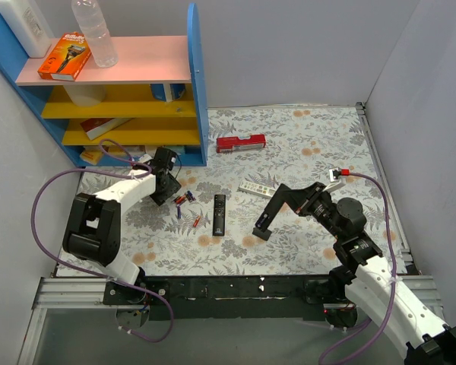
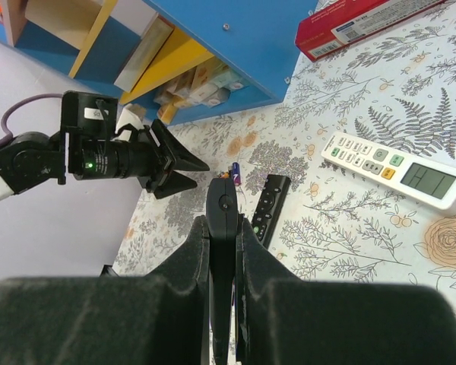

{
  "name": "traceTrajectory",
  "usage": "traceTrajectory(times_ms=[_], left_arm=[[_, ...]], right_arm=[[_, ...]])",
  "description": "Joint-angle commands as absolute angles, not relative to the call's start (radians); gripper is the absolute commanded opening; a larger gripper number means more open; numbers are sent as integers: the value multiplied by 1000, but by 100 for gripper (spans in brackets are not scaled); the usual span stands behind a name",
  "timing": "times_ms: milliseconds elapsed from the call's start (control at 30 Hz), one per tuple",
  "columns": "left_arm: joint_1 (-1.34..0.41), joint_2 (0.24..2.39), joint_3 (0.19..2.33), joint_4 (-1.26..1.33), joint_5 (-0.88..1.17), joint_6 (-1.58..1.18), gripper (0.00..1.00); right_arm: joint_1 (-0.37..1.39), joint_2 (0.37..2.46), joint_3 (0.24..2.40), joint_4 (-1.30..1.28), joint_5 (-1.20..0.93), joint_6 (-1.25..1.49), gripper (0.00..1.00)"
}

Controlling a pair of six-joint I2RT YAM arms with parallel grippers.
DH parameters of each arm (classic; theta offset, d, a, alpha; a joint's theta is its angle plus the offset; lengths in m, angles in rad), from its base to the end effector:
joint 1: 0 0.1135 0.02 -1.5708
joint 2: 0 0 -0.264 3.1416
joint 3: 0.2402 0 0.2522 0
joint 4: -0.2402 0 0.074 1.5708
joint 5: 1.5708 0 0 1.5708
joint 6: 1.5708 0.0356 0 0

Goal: Load the batteries into the remote control
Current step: Pick up the battery from the center of the board.

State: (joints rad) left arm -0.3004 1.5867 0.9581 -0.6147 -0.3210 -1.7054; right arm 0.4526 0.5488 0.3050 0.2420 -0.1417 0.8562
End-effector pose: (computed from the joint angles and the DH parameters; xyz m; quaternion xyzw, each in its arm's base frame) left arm 0.2825 -0.0758 0.1799 -0.6492 0.7265 -0.0509 0.2195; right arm 0.1383 0.0728 0.2501 0.0925 0.7017 0.4687 0.5286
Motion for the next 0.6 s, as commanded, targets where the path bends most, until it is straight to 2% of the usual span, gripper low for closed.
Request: traceTrajectory(times_ms=[0,300,567], left_arm=[[-288,1493,950,-519,-307,-1433,49],[-282,1548,994,-515,-178,-1209,48],[-282,1594,1014,-557,-176,-1120,47]], right_arm=[[437,534,357,295,-170,833,1],[422,548,360,307,-201,833,1],[417,540,353,307,-206,844,1]])
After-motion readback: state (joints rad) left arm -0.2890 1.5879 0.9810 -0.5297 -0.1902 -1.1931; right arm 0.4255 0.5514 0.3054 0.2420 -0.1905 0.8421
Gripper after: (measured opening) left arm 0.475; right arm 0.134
